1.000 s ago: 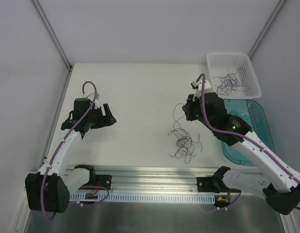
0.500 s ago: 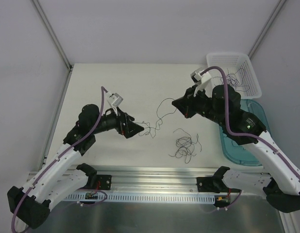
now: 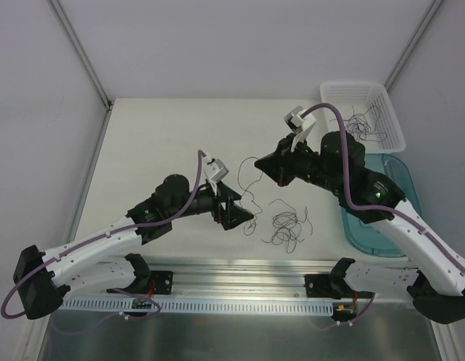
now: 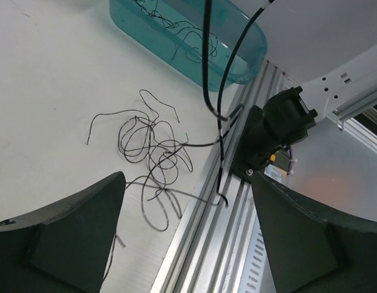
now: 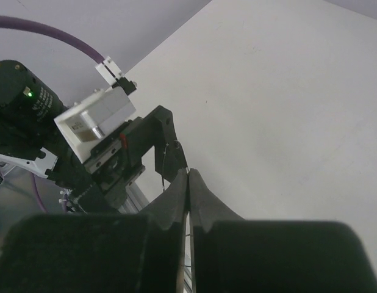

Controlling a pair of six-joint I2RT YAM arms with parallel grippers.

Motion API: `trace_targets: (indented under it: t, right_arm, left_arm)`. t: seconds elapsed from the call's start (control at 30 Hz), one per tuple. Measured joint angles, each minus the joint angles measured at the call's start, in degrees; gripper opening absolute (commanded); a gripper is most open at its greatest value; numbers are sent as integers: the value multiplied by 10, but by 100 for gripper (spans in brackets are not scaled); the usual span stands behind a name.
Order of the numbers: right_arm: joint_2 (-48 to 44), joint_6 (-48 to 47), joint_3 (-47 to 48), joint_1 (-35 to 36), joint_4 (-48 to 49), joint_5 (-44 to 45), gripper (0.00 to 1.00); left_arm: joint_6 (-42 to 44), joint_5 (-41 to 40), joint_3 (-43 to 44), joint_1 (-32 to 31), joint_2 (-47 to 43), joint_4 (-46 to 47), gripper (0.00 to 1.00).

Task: Untangle the cables

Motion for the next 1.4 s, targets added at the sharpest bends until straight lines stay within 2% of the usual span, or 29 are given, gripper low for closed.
trace_targets:
  t: [0.1,0.23,0.27,0.37,0.73,0.93,1.0,1.03,1.17,1.23,1.27,1.4]
  right_arm:
    - [-1,2,-1,3,2,3,1]
    - [-10,3,-9,3,5,11,1]
    - [-12,4,-12,4,5,14,1]
    - [-23,4,-21,5,0,29,1]
    - [-89,-7,-26,4,-56,169,1]
    - [-99,-4,-26,3,-62,181,1]
    - [-96,-4,-26,3,-65,181,1]
    - [-93,-4,-26,3,-67,181,1]
    - [-84,-3,-26,3,-69,185,1]
    - [-81,0,-28,3,-69,189,1]
    - [-80,0,-30,3,-69,190,1]
    - [-75,9,-33,3,-69,195,1]
  left_arm:
    - [-2,-37,0,-30,24,17,73]
    - [-8,-84,0,-53,56,37,48]
    - [-11,-97,0,-56,63,40,35]
    - [-20,-143,-8,-59,71,42,22]
    - [-34,-323,-110,-59,-5,-23,20]
    - [-54,-378,-121,-42,-5,-56,8]
    - [-63,-380,-121,-35,-1,-57,13]
    - [-65,-375,-120,-32,0,-57,26]
    - [-60,-321,-112,-32,4,-55,61]
    - [-59,-283,-109,-33,2,-47,69]
    - [-60,-265,-109,-34,-2,-41,78]
    - [-61,-199,-119,-41,-47,-3,87]
